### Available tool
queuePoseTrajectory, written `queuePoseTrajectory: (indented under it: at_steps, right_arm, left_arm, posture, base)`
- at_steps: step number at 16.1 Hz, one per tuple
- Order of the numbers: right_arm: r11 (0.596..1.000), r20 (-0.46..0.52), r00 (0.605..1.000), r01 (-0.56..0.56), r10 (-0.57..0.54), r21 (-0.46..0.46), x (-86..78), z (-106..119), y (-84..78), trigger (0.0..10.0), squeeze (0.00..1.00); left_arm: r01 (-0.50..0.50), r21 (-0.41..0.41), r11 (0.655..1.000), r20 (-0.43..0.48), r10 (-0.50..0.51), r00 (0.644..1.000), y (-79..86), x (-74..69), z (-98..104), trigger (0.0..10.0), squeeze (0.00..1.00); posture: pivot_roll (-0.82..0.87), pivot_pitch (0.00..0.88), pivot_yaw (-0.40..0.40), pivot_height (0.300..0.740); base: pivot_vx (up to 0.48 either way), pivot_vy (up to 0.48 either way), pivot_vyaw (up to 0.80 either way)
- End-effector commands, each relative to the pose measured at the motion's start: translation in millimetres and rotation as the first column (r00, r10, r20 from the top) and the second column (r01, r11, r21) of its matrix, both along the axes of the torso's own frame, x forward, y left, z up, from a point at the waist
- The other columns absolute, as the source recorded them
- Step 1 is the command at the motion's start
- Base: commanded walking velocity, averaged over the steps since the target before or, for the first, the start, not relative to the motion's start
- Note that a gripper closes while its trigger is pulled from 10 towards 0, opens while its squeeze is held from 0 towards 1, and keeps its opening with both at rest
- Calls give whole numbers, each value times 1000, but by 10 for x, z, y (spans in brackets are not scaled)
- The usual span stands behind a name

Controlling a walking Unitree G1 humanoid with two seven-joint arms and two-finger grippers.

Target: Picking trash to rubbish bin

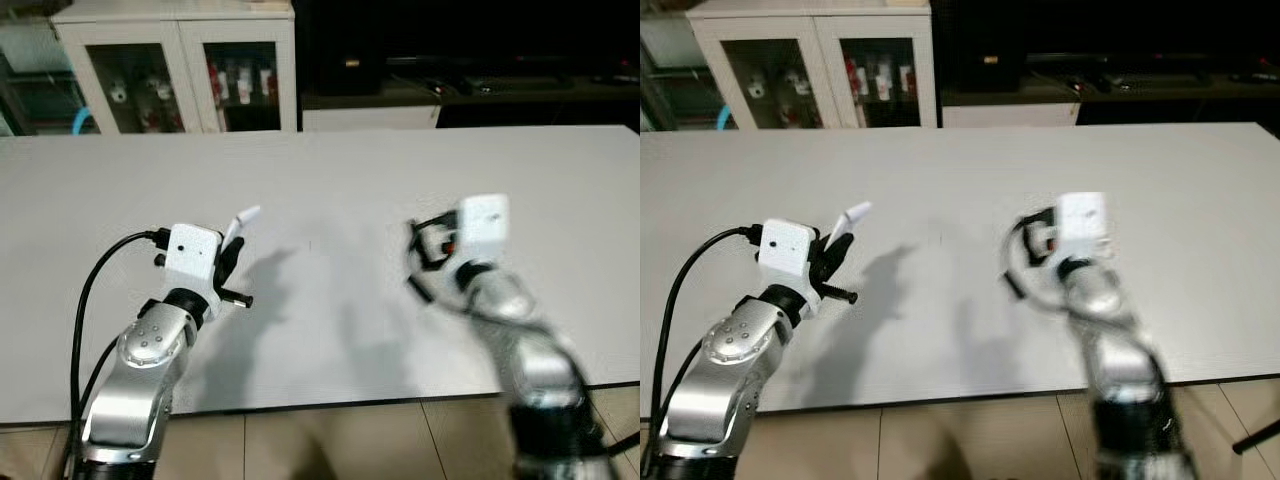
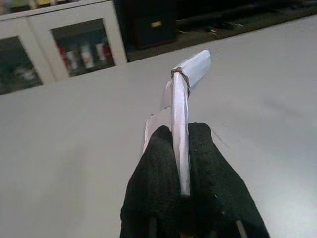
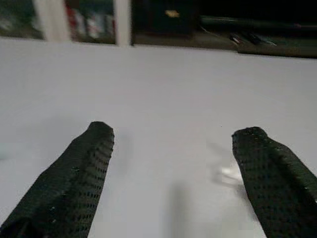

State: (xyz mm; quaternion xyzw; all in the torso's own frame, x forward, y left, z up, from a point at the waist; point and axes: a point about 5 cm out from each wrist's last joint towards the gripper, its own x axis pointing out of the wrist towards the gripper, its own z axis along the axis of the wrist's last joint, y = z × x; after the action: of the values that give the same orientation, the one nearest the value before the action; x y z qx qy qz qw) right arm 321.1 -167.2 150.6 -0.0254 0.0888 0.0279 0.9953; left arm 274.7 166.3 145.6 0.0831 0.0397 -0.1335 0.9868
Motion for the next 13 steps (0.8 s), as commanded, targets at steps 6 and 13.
queuePoseTrajectory:
  at_steps: [6, 13]
  right_arm:
    - [999, 4, 1000, 1, -1, -51, 122, 113, -10, 10000, 0]
    - [999, 38, 999, 7, -5, -45, 110, 203, -13, 10000, 0]
  left_arm:
    - [-37, -35, 999, 30, 38, 999, -7, 27, 85, 10000, 0]
    - [-30, -37, 999, 19, 31, 999, -33, 30, 65, 10000, 0]
  posture:
    - [13, 21, -19, 740]
    - [5, 20, -16, 740]
  base:
    - [0, 0, 0]
    - [0, -174, 0]
